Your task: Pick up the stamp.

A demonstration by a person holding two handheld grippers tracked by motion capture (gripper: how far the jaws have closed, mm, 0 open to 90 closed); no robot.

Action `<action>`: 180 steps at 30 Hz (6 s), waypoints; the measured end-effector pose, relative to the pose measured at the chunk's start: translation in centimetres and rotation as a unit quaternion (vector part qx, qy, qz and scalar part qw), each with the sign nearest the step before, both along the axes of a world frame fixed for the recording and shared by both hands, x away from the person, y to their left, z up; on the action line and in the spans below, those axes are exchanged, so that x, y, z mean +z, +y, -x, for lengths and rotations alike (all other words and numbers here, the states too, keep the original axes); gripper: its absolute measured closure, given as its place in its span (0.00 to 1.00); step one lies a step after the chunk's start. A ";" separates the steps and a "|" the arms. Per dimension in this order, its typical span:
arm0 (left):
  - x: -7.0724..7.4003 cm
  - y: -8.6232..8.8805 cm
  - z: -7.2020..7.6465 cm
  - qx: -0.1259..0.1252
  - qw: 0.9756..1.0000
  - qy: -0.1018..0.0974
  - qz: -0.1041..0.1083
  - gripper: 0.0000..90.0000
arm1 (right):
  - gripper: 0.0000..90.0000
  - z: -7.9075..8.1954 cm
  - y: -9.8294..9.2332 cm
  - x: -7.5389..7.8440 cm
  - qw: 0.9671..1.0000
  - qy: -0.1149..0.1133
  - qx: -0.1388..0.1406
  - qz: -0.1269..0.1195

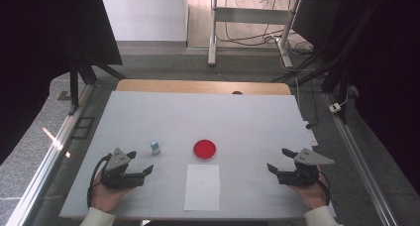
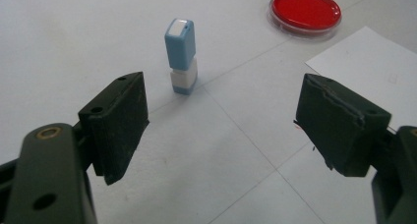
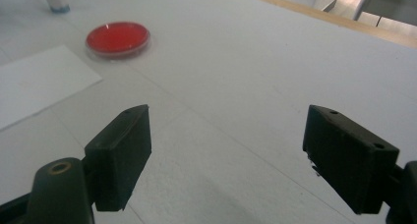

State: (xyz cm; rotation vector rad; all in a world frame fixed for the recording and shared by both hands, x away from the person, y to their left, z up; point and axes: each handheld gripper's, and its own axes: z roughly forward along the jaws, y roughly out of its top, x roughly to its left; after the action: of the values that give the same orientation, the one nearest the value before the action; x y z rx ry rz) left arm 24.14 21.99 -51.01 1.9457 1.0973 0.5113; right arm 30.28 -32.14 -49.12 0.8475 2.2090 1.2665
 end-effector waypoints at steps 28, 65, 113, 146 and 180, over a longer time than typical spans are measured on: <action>-0.1 -0.5 0.6 -0.011 1.000 -0.004 -0.023 0.24 | 0.30 -0.4 1.4 -0.9 1.000 -0.007 0.018 0.000; 2.6 -0.7 -1.6 -0.016 0.999 -0.008 -0.033 0.25 | 0.33 -0.4 1.5 -1.1 1.000 -0.006 0.012 0.002; 2.8 -1.3 -9.8 -0.084 0.989 0.073 -0.100 0.35 | 0.33 -0.7 2.2 -1.7 1.000 0.007 0.017 0.011; 1.3 -1.5 -9.7 -0.106 0.984 0.087 -0.117 0.83 | 0.33 -0.8 2.1 -1.9 1.000 0.007 0.014 0.015; 3.3 -0.3 -8.6 -0.085 0.995 0.047 -0.028 0.84 | 0.34 -0.7 2.1 -1.8 1.000 -0.005 0.007 0.023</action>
State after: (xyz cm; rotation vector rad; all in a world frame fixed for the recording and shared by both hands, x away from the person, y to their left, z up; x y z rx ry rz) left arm 32.76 21.64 -47.66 2.1077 0.9734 0.3642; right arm 30.96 -30.05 -50.87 0.8077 2.2325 1.2189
